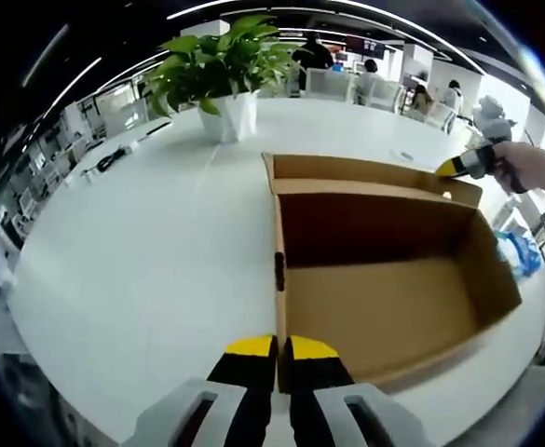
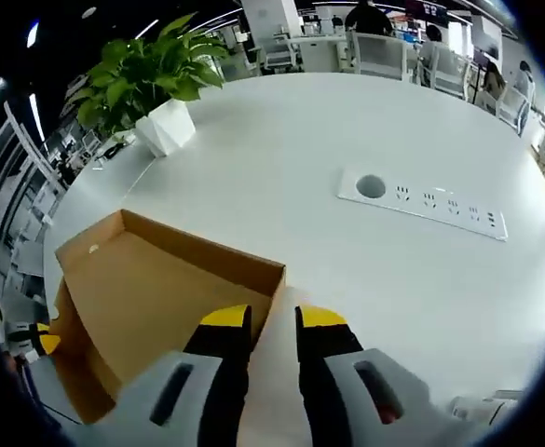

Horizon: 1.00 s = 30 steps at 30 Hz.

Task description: Operate the shoe box by opening the lid, removing the specified soft item, and placing it in the target area until the item is outside and the box remains undamaged.

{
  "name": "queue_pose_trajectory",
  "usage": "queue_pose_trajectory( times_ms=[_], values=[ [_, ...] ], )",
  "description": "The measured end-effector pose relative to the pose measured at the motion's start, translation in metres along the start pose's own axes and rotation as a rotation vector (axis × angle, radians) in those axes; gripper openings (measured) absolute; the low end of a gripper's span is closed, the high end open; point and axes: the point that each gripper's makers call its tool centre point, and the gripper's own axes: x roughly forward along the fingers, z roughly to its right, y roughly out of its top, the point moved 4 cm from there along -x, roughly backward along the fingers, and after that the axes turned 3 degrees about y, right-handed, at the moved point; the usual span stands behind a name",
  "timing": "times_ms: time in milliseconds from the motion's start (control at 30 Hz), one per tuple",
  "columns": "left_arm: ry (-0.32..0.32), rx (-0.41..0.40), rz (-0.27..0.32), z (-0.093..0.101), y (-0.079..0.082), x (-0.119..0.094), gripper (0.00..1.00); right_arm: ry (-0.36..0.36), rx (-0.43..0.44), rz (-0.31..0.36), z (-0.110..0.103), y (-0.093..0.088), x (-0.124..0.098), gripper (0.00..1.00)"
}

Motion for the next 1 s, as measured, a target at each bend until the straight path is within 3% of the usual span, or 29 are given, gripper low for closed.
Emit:
queue_pose_trajectory(
  times_ms=[67,133,233,300,433,500,600,1000],
  values=[
    [0.003,0.001,0.000,0.000,0.000,0.000,0.03,-0.003,-0.012,-0.009,0.001,0.007,0.007,0.14],
    [0.004,-0.003,-0.001,0.000,0.000,0.000,0.03,-0.032,-0.022,-0.097,0.002,0.002,0.010,0.16],
    [0.006,0.002,-0.002,0.001,0.000,0.000,0.03,-0.073,-0.073,-0.173,0.002,-0.004,0.014,0.16],
    [0.006,0.001,-0.002,0.001,0.000,0.000,0.03,-0.069,-0.041,-0.169,-0.001,-0.002,0.018,0.13],
    [0.006,-0.002,-0.004,0.003,0.000,-0.001,0.03,-0.098,-0.074,-0.193,0.002,-0.002,0.021,0.10],
    [0.005,-0.004,-0.004,0.003,0.001,-0.001,0.03,-0.074,-0.051,-0.192,-0.001,-0.001,0.022,0.04],
    [0.007,-0.008,-0.007,0.005,0.000,-0.002,0.03,-0.085,-0.062,-0.187,0.001,0.001,0.020,0.04],
    [0.010,-0.015,-0.011,0.008,0.001,-0.001,0.03,-0.087,-0.074,-0.107,-0.004,0.007,-0.002,0.02]
  ],
)
